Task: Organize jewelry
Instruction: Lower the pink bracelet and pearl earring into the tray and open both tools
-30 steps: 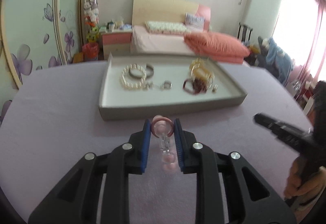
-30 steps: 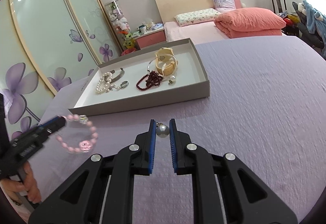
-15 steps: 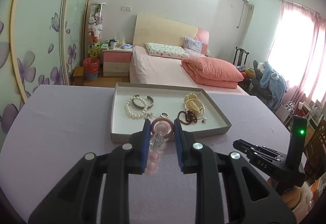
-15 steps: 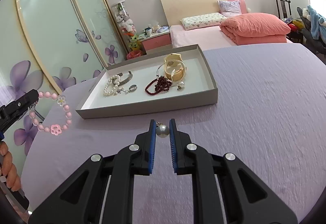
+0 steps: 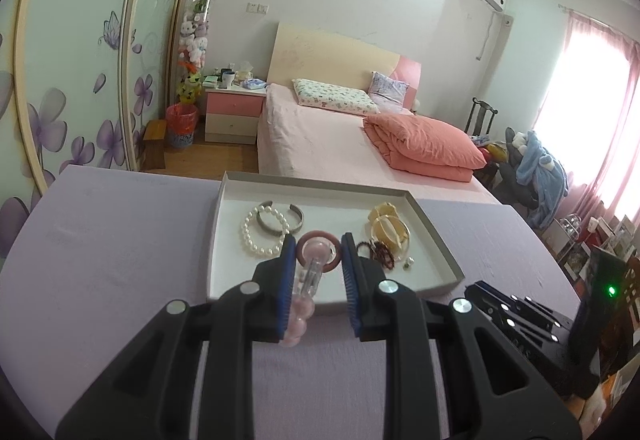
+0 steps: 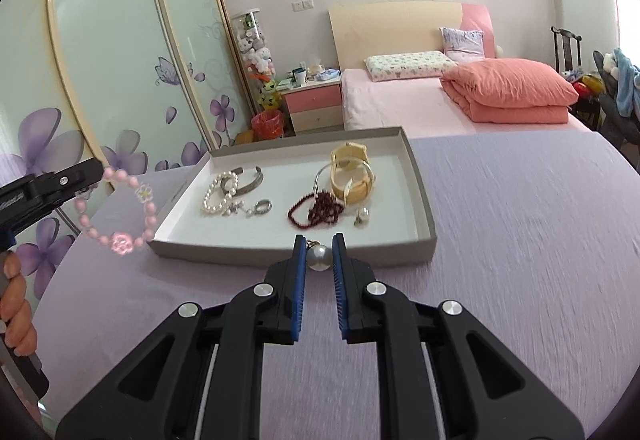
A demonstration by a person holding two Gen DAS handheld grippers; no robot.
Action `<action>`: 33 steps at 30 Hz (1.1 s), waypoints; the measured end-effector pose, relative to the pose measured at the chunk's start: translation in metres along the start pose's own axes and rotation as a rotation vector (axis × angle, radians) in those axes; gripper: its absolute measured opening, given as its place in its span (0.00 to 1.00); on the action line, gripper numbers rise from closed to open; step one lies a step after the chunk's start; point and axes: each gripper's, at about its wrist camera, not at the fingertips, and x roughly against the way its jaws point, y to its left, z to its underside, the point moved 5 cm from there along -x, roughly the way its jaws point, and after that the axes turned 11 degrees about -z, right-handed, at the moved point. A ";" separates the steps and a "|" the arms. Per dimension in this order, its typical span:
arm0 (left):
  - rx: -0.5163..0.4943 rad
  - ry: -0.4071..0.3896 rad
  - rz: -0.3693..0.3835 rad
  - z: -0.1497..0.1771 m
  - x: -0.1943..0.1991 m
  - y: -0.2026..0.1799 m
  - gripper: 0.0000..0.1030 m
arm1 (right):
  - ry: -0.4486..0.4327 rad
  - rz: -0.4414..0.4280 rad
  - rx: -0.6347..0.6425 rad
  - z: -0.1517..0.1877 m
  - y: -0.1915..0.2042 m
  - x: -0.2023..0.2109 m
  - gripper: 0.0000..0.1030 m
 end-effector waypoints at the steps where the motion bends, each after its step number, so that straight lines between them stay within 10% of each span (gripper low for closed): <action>1: 0.002 0.001 -0.005 -0.001 -0.005 -0.001 0.22 | -0.001 0.001 0.005 -0.002 -0.001 -0.003 0.14; 22: -0.015 0.097 -0.064 -0.009 -0.113 -0.017 0.23 | 0.015 0.000 -0.026 -0.002 -0.028 -0.024 0.14; 33: 0.003 0.059 -0.102 -0.009 -0.093 0.004 0.46 | 0.021 0.025 -0.021 -0.002 -0.030 -0.028 0.14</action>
